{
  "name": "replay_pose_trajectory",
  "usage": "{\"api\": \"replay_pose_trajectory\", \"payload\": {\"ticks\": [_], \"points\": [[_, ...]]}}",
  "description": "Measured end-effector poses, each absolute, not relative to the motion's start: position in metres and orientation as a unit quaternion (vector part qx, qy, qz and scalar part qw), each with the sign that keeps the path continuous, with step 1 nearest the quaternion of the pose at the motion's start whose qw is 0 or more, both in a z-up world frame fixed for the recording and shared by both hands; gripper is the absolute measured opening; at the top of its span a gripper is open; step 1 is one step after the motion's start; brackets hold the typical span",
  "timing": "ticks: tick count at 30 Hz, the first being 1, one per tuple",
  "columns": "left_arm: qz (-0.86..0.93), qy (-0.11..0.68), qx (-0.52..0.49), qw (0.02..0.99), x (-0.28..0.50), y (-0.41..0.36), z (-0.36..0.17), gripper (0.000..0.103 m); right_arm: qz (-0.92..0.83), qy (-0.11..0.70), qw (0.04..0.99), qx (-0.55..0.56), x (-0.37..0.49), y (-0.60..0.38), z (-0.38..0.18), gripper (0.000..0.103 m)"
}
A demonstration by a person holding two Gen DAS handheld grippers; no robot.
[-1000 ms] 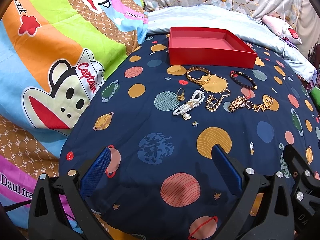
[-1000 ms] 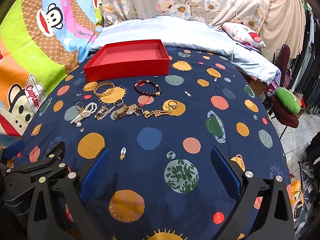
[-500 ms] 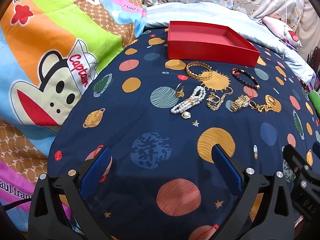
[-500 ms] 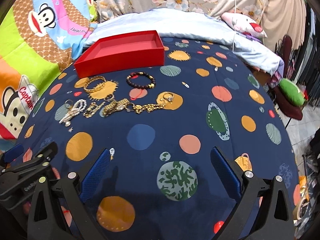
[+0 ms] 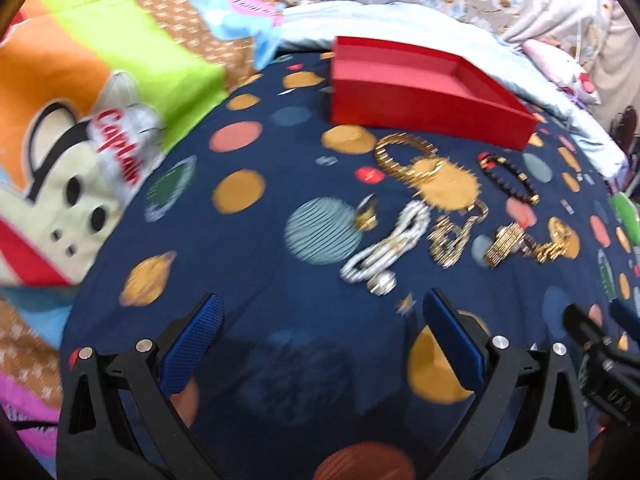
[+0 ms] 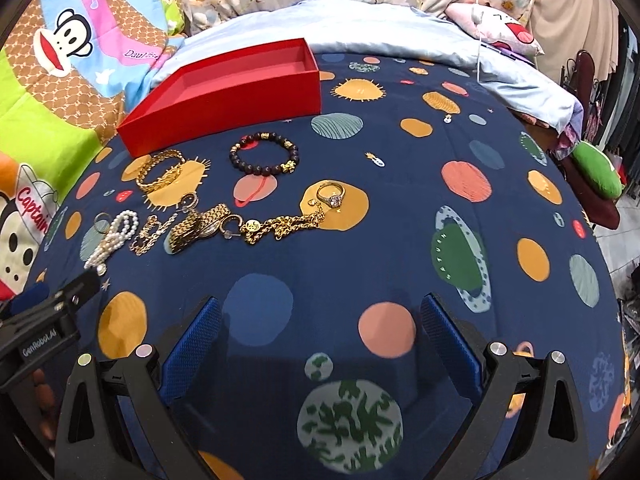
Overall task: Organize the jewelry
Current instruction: 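Lower the left gripper onto the pearl strand and close it, then close the right gripper on the gold watch while the left gripper holds the pearls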
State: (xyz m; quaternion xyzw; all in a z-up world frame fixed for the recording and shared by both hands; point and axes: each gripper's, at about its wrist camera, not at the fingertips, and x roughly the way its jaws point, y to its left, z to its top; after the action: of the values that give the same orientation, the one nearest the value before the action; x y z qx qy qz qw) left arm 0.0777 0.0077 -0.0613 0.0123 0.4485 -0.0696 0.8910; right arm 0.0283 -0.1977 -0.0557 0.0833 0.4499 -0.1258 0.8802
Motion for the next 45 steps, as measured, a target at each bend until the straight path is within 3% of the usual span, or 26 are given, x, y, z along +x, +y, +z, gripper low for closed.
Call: {"api": "replay_pose_trajectory", "payload": {"ticks": [4, 9, 13, 15, 18, 21, 24, 28, 42, 45], "points": [[-0.088, 0.457, 0.003, 0.885, 0.096, -0.001, -0.069, 0.096, -0.126, 0.449, 0.881, 0.082, 0.036, -0.2, -0.056, 0.098], [-0.099, 0.446, 0.012, 0.889, 0.103, -0.009, -0.067, 0.079, -0.124, 0.448, 0.881, 0.091, 0.044, -0.205, -0.056, 0.098], [-0.12, 0.44, 0.015, 0.89, 0.103, -0.012, -0.064, 0.048, -0.114, 0.449, 0.881, 0.098, 0.052, -0.203, -0.057, 0.098], [-0.135, 0.442, 0.007, 0.887, 0.104, -0.011, -0.063, 0.024, -0.105, 0.45, 0.881, 0.101, 0.055, -0.2, -0.057, 0.098], [-0.151, 0.449, -0.009, 0.881, 0.103, -0.009, -0.062, 0.014, -0.085, 0.451, 0.882, 0.106, 0.06, -0.195, -0.057, 0.098], [-0.152, 0.445, -0.011, 0.882, 0.1, -0.006, -0.059, 0.013, -0.063, 0.455, 0.88, 0.117, 0.064, -0.187, -0.056, 0.09], [-0.152, 0.443, -0.017, 0.884, 0.096, -0.001, -0.055, 0.013, -0.04, 0.462, 0.876, 0.133, 0.069, -0.179, -0.057, 0.073], [-0.152, 0.44, -0.023, 0.885, 0.095, 0.007, -0.052, 0.013, -0.029, 0.462, 0.876, 0.137, 0.077, -0.169, -0.057, 0.069], [-0.146, 0.456, -0.051, 0.877, 0.098, 0.026, -0.064, 0.014, -0.041, 0.459, 0.878, 0.131, 0.097, -0.153, -0.059, 0.04], [-0.147, 0.455, -0.052, 0.877, 0.098, 0.026, -0.064, 0.014, -0.046, 0.461, 0.878, 0.12, 0.098, -0.15, -0.06, 0.024]]}}
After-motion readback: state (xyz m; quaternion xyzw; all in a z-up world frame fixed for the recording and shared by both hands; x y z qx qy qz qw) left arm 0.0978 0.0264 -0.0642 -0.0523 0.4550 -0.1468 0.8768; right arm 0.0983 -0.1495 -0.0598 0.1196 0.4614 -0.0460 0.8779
